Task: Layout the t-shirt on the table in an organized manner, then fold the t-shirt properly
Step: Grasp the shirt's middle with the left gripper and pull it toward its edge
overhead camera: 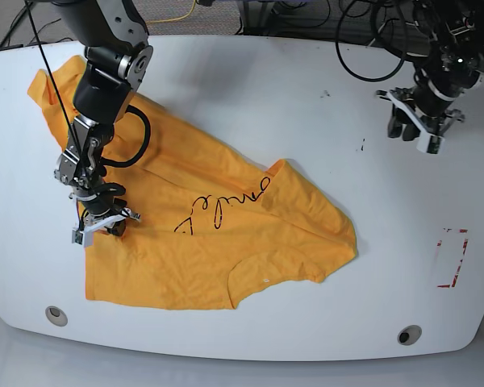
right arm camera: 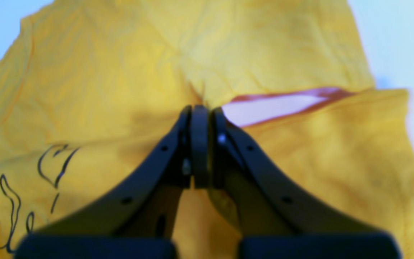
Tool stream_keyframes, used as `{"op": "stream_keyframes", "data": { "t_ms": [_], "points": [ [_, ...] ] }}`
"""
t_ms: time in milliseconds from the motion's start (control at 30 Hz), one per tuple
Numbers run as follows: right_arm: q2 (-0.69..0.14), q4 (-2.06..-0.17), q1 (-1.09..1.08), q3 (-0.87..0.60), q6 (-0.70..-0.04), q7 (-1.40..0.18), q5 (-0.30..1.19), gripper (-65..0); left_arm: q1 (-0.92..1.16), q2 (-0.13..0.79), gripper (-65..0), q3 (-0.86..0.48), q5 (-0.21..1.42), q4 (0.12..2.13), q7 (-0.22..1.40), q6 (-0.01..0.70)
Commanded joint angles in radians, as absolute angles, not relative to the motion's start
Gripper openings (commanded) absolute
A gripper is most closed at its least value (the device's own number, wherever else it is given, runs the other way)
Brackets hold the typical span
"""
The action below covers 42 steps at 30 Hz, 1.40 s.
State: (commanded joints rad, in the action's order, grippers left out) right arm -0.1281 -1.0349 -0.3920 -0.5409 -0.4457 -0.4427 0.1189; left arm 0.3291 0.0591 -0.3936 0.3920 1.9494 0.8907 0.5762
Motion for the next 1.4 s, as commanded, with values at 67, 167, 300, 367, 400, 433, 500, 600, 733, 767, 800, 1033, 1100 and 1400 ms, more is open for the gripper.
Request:
{"op": "stream_keyframes", "data": {
  "t_ms": [67, 167, 300, 367, 400, 433, 500, 600, 733, 767, 800, 1033, 1100, 1400],
  "points": [
    [-0.122, -1.056, -0.378, -0.541, -0.446, -0.456, 0.119, -65.0, 0.312, 0.042, -49.0, -0.357, 0.392, 1.948, 0.891, 0.576],
    [-0.099, -1.064, -0.372, -0.541, -0.446, -0.469, 0.114, -65.0, 0.291, 0.004, -49.0, -0.298, 0.387, 1.946, 0.891, 0.576],
    [-0.096, -1.066, -0.369, -0.541, -0.447, -0.469, 0.114, -65.0, 0.260, -0.035, -49.0, -0.243, 0.384, 1.940, 0.891, 0.572],
    [-0.094, -1.066, -0.360, -0.541, -0.450, -0.469, 0.114, -65.0, 0.245, -0.045, -49.0, -0.208, 0.386, 1.919, 0.891, 0.572],
    [-0.094, -1.066, -0.351, -0.539, -0.452, -0.469, 0.114, -65.0, 0.239, -0.047, -49.0, -0.185, 0.387, 1.902, 0.891, 0.572],
    [-0.093, -1.066, -0.346, -0.539, -0.452, -0.469, 0.114, -65.0, 0.229, -0.047, -49.0, -0.166, 0.387, 1.883, 0.891, 0.572],
    [-0.093, -1.066, -0.346, -0.539, -0.453, -0.469, 0.114, -65.0, 0.202, -0.047, -49.0, -0.128, 0.389, 1.837, 0.891, 0.572],
    [-0.093, -1.066, -0.343, -0.539, -0.453, -0.469, 0.114, -65.0, 0.170, -0.048, -49.0, -0.071, 0.390, 1.759, 0.891, 0.572],
    [-0.093, -1.066, -0.341, -0.539, -0.455, -0.469, 0.114, -65.0, 0.122, -0.084, -49.0, -0.054, 0.392, 1.649, 0.891, 0.572],
    [-0.093, -1.066, -0.340, -0.539, -0.455, -0.469, 0.114, -65.0, 0.111, -0.097, -48.6, -0.061, 0.392, 1.620, 0.891, 0.572],
    [-0.093, -1.066, -0.340, -0.539, -0.455, -0.469, 0.114, -65.0, 0.105, -0.102, -47.5, -0.065, 0.390, 1.604, 0.891, 0.572],
    [-0.093, -1.066, -0.328, -0.539, -0.455, -0.469, 0.114, -65.0, 0.071, -0.148, -26.4, -0.076, 0.392, 1.527, 0.891, 0.535],
    [-0.093, -1.066, -0.326, -0.539, -0.455, -0.469, 0.114, -65.0, 0.067, -0.157, -26.4, -0.074, 0.392, 1.520, 0.891, 0.519],
    [-0.093, -1.066, -0.326, -0.539, -0.455, -0.469, 0.114, -65.0, -0.013, -0.157, -26.4, -0.071, 0.443, 1.377, 0.891, 0.512]
  ]
}}
